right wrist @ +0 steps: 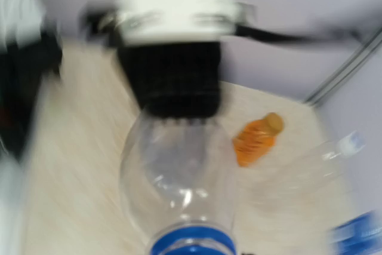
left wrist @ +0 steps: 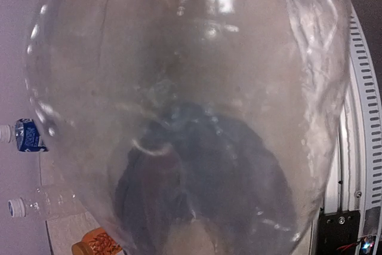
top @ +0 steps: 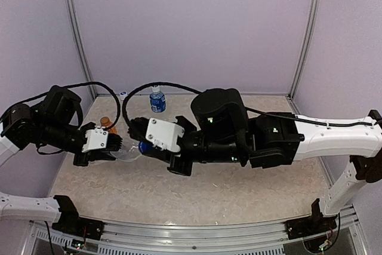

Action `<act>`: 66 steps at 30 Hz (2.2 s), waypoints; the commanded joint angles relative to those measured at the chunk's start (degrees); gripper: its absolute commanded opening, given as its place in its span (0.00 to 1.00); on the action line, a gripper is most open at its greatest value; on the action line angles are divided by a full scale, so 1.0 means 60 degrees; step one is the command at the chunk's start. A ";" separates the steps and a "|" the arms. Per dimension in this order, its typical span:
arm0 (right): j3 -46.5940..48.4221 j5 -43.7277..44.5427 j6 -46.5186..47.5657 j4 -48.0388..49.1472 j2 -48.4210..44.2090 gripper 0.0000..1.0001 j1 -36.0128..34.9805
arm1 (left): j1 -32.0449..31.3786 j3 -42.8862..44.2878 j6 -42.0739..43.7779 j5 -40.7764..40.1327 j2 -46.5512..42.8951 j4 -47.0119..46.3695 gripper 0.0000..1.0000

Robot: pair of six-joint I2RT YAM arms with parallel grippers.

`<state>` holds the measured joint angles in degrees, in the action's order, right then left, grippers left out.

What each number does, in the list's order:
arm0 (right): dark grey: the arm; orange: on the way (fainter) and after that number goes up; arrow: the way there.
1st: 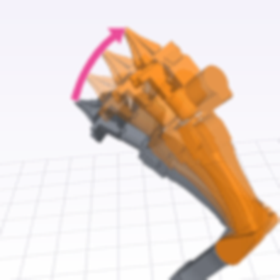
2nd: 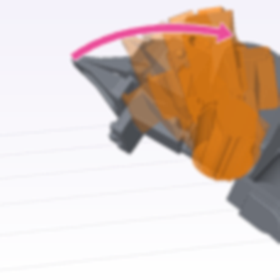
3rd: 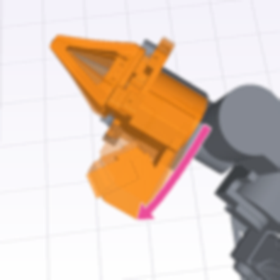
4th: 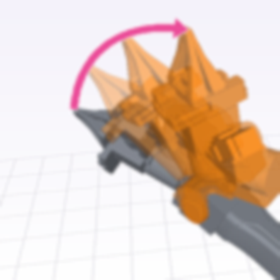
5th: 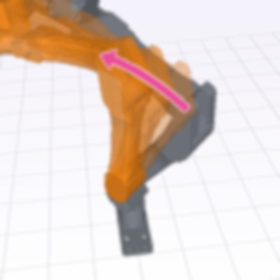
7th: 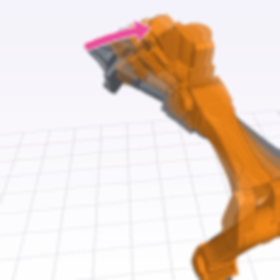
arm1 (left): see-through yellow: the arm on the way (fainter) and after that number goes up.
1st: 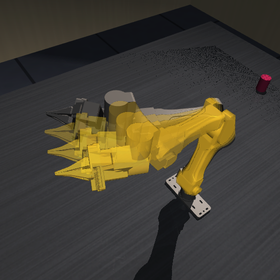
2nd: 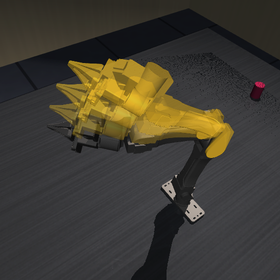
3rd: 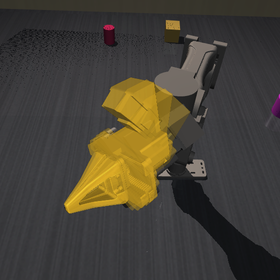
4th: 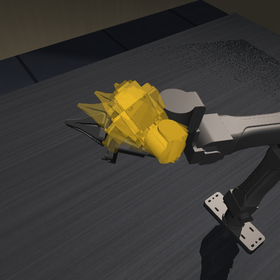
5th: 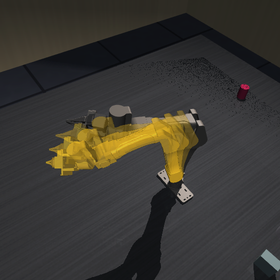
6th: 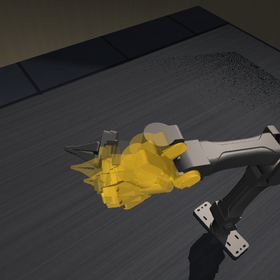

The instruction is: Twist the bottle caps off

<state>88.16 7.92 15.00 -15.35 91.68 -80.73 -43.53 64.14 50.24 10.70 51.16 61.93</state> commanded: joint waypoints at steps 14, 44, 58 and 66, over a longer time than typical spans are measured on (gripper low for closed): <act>-0.1818 0.5609 0.5376 0.2358 -0.1345 0.00 -0.0661 | 0.0114 -0.0061 0.0022 0.0546 0.0226 0.1168 0.15; -0.5261 -0.0243 -0.6551 -0.2576 0.1498 0.77 0.9280 | 0.0531 0.1452 -0.2975 0.1059 0.0322 -0.0728 0.19; -0.2742 -0.3287 -0.1372 0.1933 -0.2469 0.99 0.4602 | 0.0531 0.1868 -0.3278 0.1705 0.0375 -0.0714 0.19; -0.2273 -0.5818 -0.1641 0.8055 -0.1098 0.98 0.3088 | 0.0519 0.1996 -0.3339 0.1859 0.0422 -0.0743 0.20</act>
<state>71.07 -20.60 0.97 18.61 76.93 -58.81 -40.77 74.63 31.00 20.01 53.34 57.89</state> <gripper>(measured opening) 0.987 0.199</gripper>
